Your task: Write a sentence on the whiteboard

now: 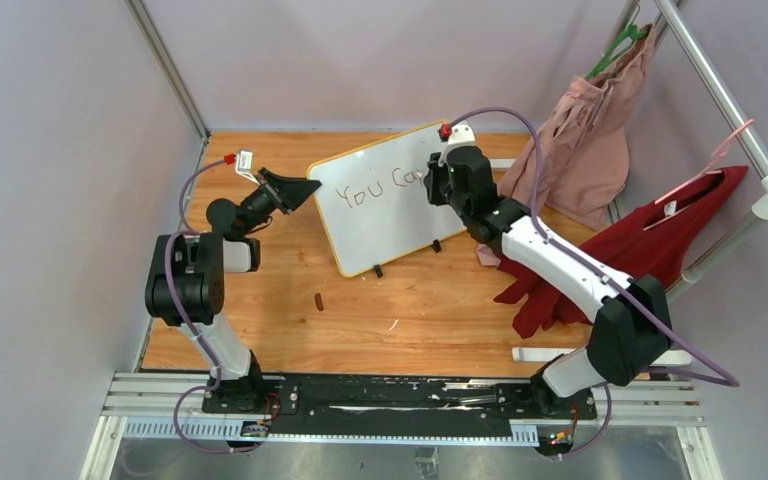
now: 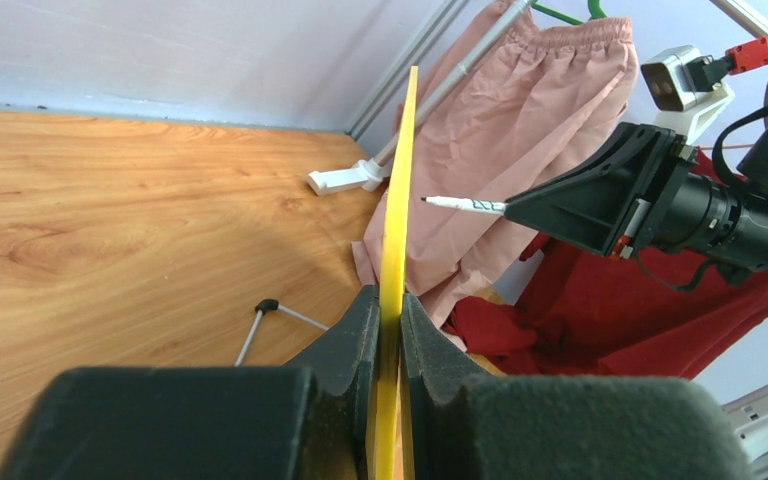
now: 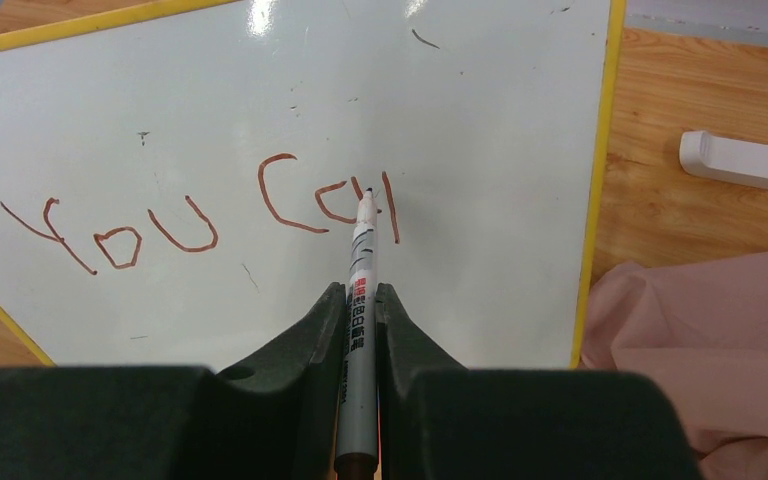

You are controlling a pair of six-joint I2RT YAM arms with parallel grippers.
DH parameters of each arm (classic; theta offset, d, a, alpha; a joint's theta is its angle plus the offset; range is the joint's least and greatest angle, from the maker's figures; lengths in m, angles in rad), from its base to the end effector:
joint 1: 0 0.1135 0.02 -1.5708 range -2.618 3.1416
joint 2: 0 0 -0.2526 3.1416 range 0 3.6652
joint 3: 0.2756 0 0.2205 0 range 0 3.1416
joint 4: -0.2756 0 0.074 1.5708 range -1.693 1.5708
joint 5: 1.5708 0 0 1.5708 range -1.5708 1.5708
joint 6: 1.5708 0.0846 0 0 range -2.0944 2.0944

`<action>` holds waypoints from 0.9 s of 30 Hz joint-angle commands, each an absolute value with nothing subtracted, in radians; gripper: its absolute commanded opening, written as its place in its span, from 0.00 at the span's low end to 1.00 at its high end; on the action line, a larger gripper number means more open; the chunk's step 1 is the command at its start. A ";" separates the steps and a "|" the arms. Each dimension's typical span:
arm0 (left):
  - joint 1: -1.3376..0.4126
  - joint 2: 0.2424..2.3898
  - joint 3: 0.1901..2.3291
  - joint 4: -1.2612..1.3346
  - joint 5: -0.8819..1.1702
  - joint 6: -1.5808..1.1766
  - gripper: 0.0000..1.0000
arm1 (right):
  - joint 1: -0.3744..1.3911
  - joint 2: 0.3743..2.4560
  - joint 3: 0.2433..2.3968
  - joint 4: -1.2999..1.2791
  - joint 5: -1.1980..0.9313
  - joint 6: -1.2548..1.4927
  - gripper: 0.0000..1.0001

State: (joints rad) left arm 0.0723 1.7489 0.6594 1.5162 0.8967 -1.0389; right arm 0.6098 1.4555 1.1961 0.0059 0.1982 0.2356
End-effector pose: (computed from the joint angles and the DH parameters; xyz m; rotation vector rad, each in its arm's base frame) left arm 0.3355 -0.0420 0.2543 0.1233 1.4289 -1.3187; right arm 0.3074 0.1944 0.3286 -0.2024 1.8279 0.4159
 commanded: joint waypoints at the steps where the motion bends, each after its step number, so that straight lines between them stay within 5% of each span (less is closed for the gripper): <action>1: 0.064 1.726 0.649 1.553 0.904 -1.028 0.00 | 0.595 1.482 1.245 0.009 0.202 0.231 0.00; 27: 0.058 1.724 0.647 1.553 0.906 -1.026 0.00 | 0.543 1.519 1.262 0.016 0.198 0.233 0.00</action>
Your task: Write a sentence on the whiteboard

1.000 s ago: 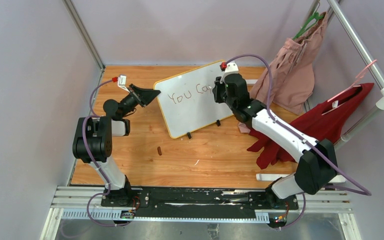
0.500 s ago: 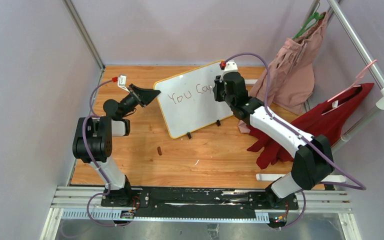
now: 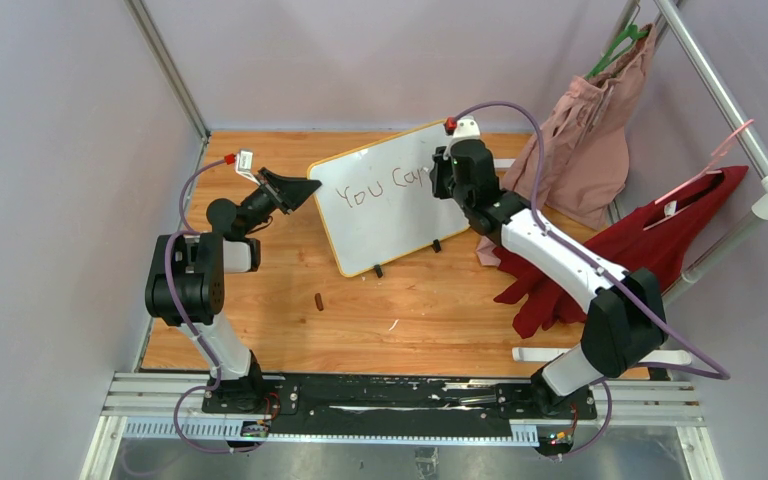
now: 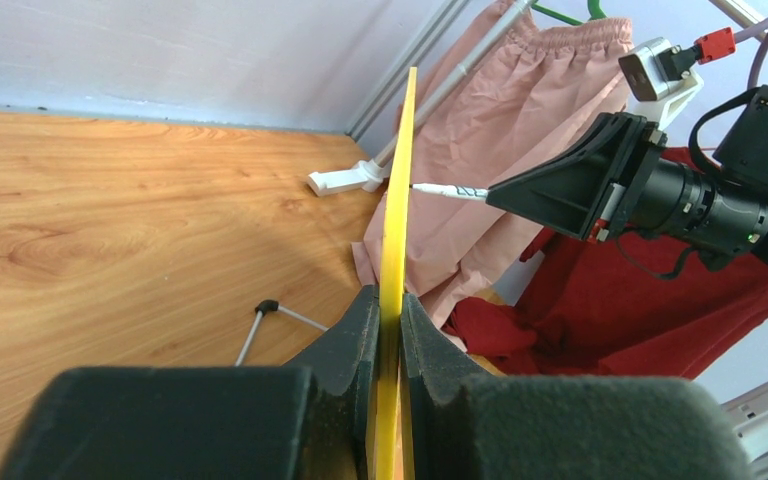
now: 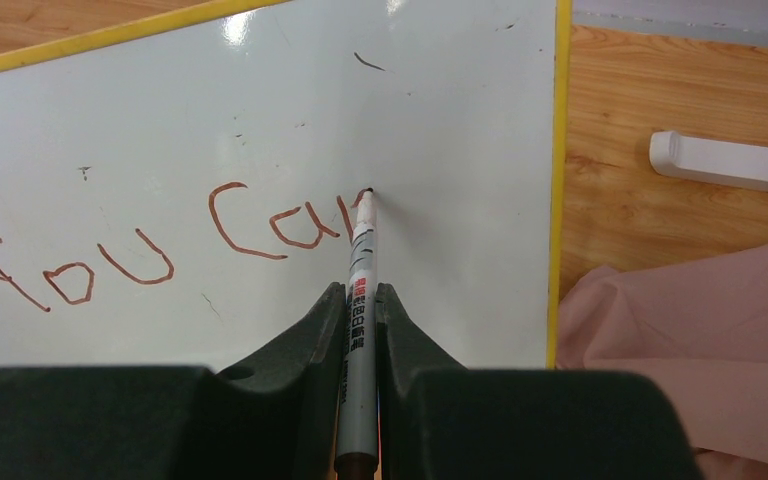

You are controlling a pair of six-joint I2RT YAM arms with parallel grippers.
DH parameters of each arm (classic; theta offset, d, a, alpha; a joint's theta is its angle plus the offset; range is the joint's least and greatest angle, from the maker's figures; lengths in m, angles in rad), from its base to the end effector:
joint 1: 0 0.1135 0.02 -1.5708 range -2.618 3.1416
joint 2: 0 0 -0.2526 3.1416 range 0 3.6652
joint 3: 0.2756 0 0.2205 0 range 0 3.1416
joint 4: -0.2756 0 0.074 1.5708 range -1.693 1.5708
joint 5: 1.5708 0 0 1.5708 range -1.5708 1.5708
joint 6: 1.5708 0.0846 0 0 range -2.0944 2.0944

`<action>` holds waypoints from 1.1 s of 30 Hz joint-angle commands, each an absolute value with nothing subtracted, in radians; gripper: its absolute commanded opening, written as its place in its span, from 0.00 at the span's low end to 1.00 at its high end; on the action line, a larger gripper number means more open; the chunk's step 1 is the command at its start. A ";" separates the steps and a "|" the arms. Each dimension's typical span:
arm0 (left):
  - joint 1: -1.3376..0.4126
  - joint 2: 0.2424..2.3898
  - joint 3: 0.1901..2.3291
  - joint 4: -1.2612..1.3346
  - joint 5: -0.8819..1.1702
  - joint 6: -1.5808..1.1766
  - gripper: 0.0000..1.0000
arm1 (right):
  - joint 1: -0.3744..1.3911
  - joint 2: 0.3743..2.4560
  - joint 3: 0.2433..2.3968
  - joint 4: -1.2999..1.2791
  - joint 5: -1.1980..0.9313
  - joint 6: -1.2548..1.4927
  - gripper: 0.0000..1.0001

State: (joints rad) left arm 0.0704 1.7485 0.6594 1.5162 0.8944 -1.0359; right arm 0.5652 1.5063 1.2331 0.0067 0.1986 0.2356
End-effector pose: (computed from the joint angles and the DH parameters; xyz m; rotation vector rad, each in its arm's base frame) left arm 0.3355 -0.0425 0.2545 0.1249 1.4272 -1.3166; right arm 0.3261 0.1871 0.3248 -0.1641 1.8414 0.3795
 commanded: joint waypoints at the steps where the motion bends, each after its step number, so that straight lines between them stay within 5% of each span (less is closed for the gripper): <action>1: 0.058 1.723 0.648 1.552 0.905 -1.026 0.00 | 0.541 1.518 1.261 0.016 0.198 0.234 0.00; 33: 0.058 1.726 0.643 1.553 0.891 -1.026 0.00 | 0.531 1.450 1.134 0.005 0.198 0.264 0.00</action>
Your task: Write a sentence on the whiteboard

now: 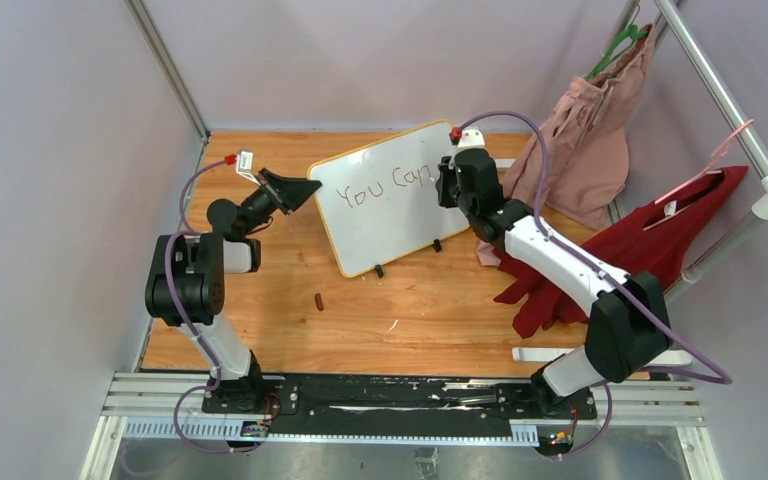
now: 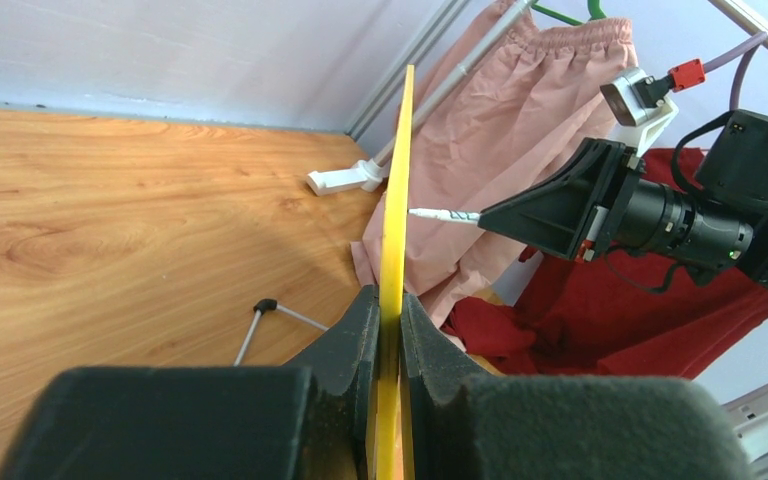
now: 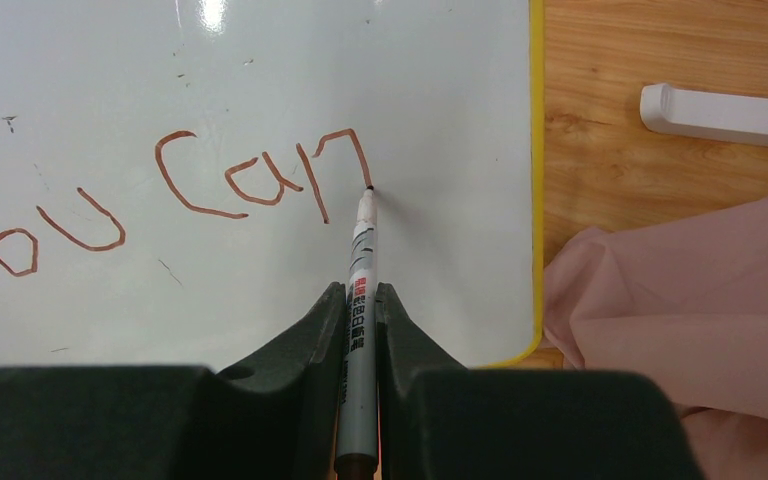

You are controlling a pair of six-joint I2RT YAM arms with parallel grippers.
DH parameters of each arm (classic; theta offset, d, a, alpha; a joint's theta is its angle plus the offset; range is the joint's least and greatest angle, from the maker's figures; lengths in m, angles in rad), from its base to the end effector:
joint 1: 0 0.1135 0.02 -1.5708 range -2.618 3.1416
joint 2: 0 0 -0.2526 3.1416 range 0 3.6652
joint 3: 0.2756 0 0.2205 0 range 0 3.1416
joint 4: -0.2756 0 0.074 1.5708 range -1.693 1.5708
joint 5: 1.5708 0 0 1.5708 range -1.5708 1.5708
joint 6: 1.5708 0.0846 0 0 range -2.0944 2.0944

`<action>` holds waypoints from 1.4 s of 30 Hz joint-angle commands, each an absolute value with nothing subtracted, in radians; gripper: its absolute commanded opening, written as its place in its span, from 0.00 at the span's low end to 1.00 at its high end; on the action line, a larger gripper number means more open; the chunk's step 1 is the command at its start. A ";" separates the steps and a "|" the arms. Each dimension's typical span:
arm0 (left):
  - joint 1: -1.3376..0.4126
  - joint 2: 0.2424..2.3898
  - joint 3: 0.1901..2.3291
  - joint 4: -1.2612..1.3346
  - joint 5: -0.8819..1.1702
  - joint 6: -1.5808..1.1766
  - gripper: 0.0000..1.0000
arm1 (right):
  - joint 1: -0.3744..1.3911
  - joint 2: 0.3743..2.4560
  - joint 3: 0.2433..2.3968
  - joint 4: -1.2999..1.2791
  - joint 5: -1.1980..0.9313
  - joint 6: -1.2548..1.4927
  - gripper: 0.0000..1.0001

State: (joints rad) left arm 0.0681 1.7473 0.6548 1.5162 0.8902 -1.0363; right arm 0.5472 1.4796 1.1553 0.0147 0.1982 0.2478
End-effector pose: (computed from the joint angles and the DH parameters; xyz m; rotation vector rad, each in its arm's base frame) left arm 0.3350 -0.0431 0.2537 0.1201 1.4286 -1.3178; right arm 0.3218 0.1766 0.3065 -0.1458 1.8843 0.3599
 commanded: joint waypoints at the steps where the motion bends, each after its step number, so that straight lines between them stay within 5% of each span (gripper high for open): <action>1: 0.058 1.725 0.643 1.552 0.890 -1.025 0.00 | 0.530 1.447 1.134 0.005 0.198 0.265 0.00; 5: 0.060 1.723 0.637 1.554 0.875 -1.024 0.01 | 0.531 1.422 1.136 -0.021 0.193 0.272 0.00; 12: 0.067 1.720 0.623 1.554 0.841 -1.023 0.38 | 0.550 1.344 1.174 -0.061 0.169 0.280 0.00; 21: 0.100 1.646 0.593 1.554 0.771 -1.037 0.62 | 0.619 1.224 1.135 -0.086 0.165 0.245 0.00; 24: 0.122 1.587 0.566 1.550 0.715 -1.048 0.99 | 0.654 1.179 1.108 -0.092 0.171 0.234 0.00; 29: 0.152 1.391 0.511 1.280 0.566 -0.937 1.00 | 0.711 1.117 1.060 -0.077 0.177 0.215 0.00; 34: 0.142 1.090 0.492 0.703 0.330 -0.756 1.00 | 0.771 1.058 0.998 -0.034 0.176 0.196 0.00; 42: -0.155 0.731 0.598 0.032 -0.125 -0.467 1.00 | 0.807 0.987 0.917 -0.052 0.241 0.191 0.00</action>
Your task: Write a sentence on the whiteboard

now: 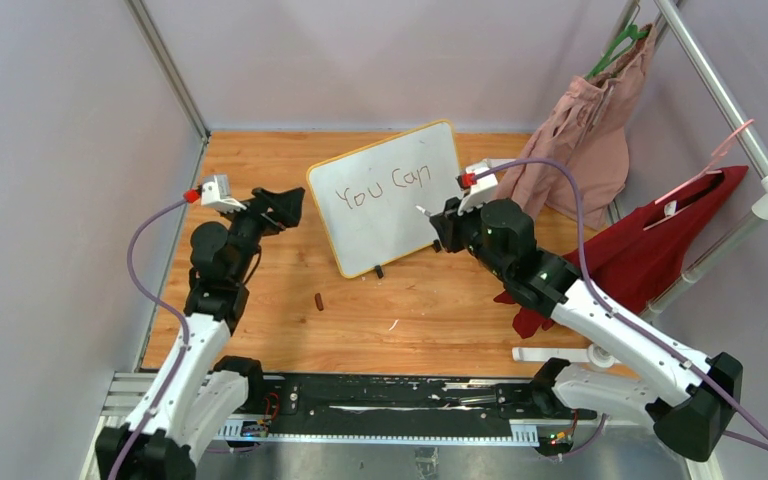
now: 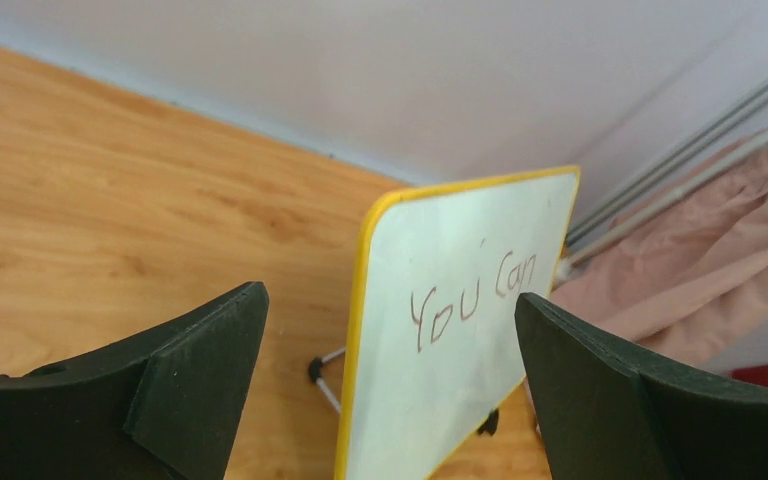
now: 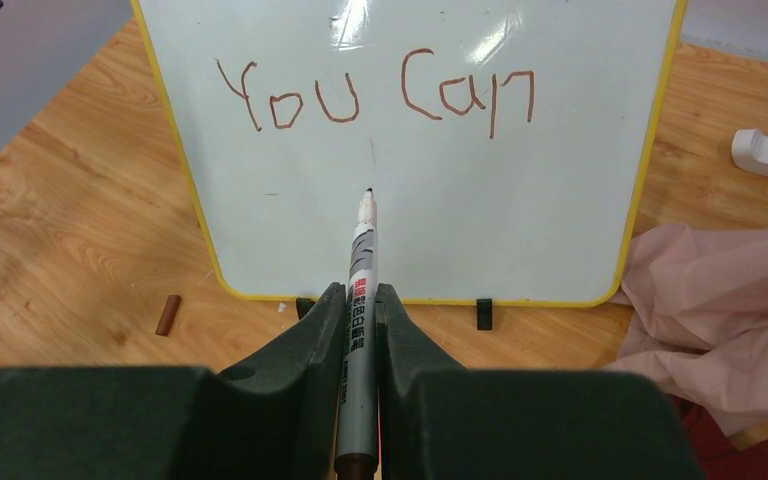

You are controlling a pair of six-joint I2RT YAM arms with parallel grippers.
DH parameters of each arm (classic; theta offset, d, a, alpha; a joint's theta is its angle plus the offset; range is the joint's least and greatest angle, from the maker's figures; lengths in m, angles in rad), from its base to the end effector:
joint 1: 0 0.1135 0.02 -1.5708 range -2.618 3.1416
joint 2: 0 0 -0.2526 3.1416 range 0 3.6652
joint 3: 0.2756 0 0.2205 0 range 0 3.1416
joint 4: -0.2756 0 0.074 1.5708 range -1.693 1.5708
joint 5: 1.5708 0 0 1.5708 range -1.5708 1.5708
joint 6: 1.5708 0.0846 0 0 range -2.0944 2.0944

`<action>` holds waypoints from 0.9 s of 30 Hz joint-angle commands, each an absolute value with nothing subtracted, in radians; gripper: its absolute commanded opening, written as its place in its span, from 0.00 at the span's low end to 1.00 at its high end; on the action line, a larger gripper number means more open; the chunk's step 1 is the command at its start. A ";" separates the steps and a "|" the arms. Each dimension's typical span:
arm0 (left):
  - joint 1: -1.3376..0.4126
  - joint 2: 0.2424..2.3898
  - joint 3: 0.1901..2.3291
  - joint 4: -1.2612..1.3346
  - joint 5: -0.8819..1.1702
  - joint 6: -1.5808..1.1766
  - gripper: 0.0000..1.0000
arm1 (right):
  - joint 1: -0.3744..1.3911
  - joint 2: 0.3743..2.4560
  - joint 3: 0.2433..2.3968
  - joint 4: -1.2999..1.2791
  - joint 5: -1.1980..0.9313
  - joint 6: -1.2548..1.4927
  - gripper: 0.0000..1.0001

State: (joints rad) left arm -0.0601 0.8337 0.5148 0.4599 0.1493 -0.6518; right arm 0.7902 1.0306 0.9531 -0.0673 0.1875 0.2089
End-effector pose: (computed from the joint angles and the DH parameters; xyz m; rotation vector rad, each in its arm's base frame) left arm 0.2254 -0.0262 0.3131 -0.3059 1.4357 -0.6896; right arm 0.1954 0.1749 0.3509 -0.3635 1.7094 0.5778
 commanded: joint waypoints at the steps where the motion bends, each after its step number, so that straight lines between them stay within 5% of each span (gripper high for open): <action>1: -0.169 0.718 0.625 -0.045 -0.152 -0.458 1.00 | 0.808 0.979 0.906 -0.052 0.253 0.192 0.00; 6: -0.259 0.726 0.748 -0.308 -0.208 -0.399 1.00 | 0.810 0.969 0.884 -0.052 0.256 0.205 0.00; 10: -0.484 0.761 0.821 -0.454 -0.458 -0.400 1.00 | 0.811 0.952 0.887 -0.087 0.270 0.198 0.00; 27: -1.097 1.091 0.960 -0.607 -1.054 -0.650 1.00 | 0.811 0.755 0.833 -0.234 0.375 0.138 0.00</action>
